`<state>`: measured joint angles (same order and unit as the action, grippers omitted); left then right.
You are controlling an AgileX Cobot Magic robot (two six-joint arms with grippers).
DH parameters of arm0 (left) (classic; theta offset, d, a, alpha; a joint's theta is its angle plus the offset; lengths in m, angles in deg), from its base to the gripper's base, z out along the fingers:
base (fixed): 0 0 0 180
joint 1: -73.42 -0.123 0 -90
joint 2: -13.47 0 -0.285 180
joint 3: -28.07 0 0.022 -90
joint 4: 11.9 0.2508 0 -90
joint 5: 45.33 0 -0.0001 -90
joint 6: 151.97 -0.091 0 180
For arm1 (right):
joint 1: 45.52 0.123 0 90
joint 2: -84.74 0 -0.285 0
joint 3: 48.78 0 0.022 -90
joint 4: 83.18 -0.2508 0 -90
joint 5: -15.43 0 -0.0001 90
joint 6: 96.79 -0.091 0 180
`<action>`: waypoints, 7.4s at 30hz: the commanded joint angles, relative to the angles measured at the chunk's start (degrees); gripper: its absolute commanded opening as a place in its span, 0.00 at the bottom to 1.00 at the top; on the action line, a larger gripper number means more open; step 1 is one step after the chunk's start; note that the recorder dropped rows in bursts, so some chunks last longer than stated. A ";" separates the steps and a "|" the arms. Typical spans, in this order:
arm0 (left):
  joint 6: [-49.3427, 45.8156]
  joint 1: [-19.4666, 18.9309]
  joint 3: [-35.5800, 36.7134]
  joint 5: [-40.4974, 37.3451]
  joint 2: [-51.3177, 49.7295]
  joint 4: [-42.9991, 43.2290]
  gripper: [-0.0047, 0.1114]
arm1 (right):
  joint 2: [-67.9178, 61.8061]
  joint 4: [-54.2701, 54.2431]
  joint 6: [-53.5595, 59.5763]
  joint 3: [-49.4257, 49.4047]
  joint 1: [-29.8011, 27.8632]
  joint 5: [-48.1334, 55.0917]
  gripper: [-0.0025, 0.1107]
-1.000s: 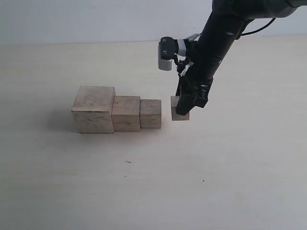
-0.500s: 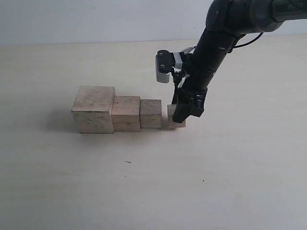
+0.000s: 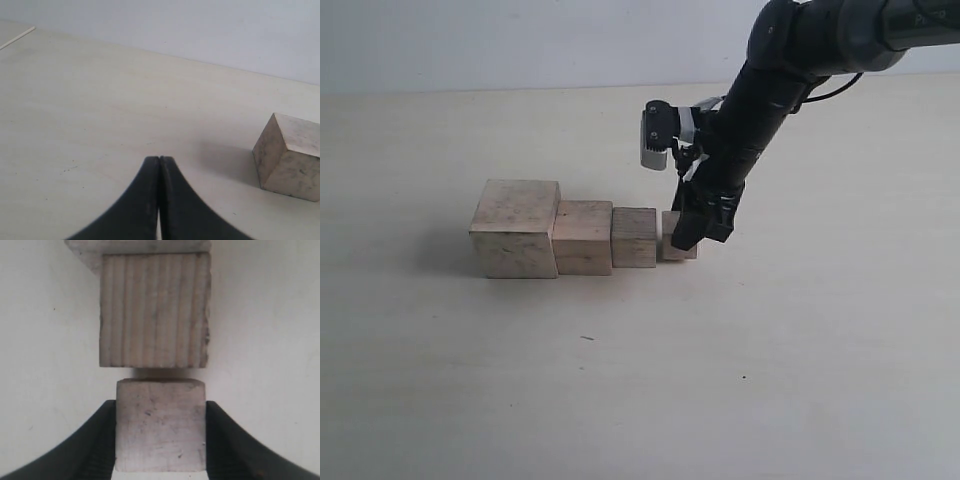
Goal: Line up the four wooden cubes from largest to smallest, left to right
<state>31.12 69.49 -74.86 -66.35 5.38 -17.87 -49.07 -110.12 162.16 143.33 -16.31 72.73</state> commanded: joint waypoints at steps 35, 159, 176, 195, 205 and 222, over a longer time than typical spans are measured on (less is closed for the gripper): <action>-0.02 -0.04 0.14 0.40 0.30 0.21 0.04 | 7.74 14.47 -54.64 0.18 0.07 0.00 0.28; -0.02 -0.04 0.14 0.40 0.30 0.21 0.04 | 44.88 7.47 -71.85 -37.34 0.07 -40.76 0.02; -0.02 -0.04 0.14 0.40 0.30 0.21 0.04 | 51.39 6.27 -72.91 -38.64 0.07 -38.21 0.02; -0.02 -0.04 0.14 0.40 0.30 0.21 0.04 | 51.53 6.39 -72.90 -38.64 0.07 -38.97 0.02; -0.02 -0.04 0.14 0.40 0.30 0.21 0.04 | 60.07 8.89 -72.90 -38.64 -3.93 -35.81 0.02; -0.02 -0.04 0.14 0.40 0.30 0.21 0.04 | 82.69 10.86 -72.90 -51.71 -21.01 -33.95 0.02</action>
<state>31.12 69.49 -74.86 -66.35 5.38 -17.87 31.82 -100.22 89.47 92.33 -36.70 39.41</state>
